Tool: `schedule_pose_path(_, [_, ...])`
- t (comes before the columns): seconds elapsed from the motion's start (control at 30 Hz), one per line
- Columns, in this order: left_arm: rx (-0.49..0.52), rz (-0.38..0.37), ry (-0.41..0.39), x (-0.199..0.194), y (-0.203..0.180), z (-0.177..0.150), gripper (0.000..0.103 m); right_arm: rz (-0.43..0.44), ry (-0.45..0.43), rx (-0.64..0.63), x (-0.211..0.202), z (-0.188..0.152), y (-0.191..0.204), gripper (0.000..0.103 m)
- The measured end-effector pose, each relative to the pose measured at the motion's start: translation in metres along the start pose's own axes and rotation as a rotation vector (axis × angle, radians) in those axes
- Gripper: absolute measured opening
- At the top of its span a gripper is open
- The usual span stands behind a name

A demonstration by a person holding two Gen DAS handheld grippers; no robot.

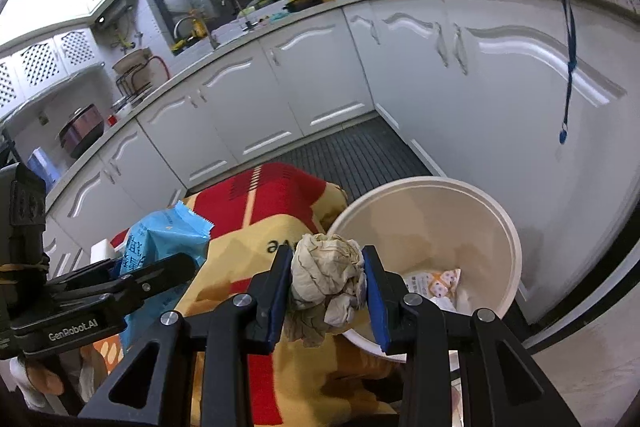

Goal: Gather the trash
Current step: 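Carry the blue packet and brown paper to the beige bin and open both grippers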

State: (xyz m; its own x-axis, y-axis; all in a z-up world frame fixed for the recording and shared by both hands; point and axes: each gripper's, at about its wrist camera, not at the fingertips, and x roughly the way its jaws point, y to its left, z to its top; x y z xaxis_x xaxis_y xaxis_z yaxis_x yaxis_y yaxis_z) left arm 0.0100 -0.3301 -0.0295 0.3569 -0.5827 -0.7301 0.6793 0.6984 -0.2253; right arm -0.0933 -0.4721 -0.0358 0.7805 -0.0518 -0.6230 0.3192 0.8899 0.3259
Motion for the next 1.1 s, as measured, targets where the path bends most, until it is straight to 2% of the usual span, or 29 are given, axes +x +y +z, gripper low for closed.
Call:
schedule_pose_path(0.4, [0.010, 0.014, 0.004, 0.028, -0.015, 0.009, 0.052, -0.029, 0.016, 0.013, 0.006, -0.001, -0.016, 0.033])
schedule_pose_path(0.6, [-0.009, -0.017, 0.024, 0.042, -0.019, 0.014, 0.053, -0.043, 0.038, 0.030, 0.019, -0.002, -0.027, 0.033])
schedule_pose_path(0.73, [-0.023, -0.051, 0.046, 0.054, -0.022, 0.015, 0.056, -0.055, 0.057, 0.052, 0.029, -0.004, -0.038, 0.033])
schedule_pose_path(0.87, [-0.027, -0.049, 0.058, 0.067, -0.025, 0.016, 0.061, -0.072, 0.083, 0.078, 0.042, -0.008, -0.051, 0.033])
schedule_pose_path(0.93, [-0.035, -0.051, 0.071, 0.075, -0.022, 0.016, 0.062, -0.099, 0.086, 0.074, 0.048, -0.008, -0.055, 0.044])
schedule_pose_path(0.97, [-0.038, -0.054, 0.078, 0.078, -0.021, 0.017, 0.062, -0.112, 0.082, 0.068, 0.050, -0.008, -0.057, 0.054])
schedule_pose_path(1.0, [-0.040, -0.057, 0.084, 0.080, -0.020, 0.016, 0.062, -0.130, 0.079, 0.062, 0.052, -0.008, -0.058, 0.058])
schedule_pose_path(1.1, [-0.037, -0.043, 0.080, 0.081, -0.016, 0.015, 0.064, -0.156, 0.088, 0.049, 0.055, -0.009, -0.062, 0.058])
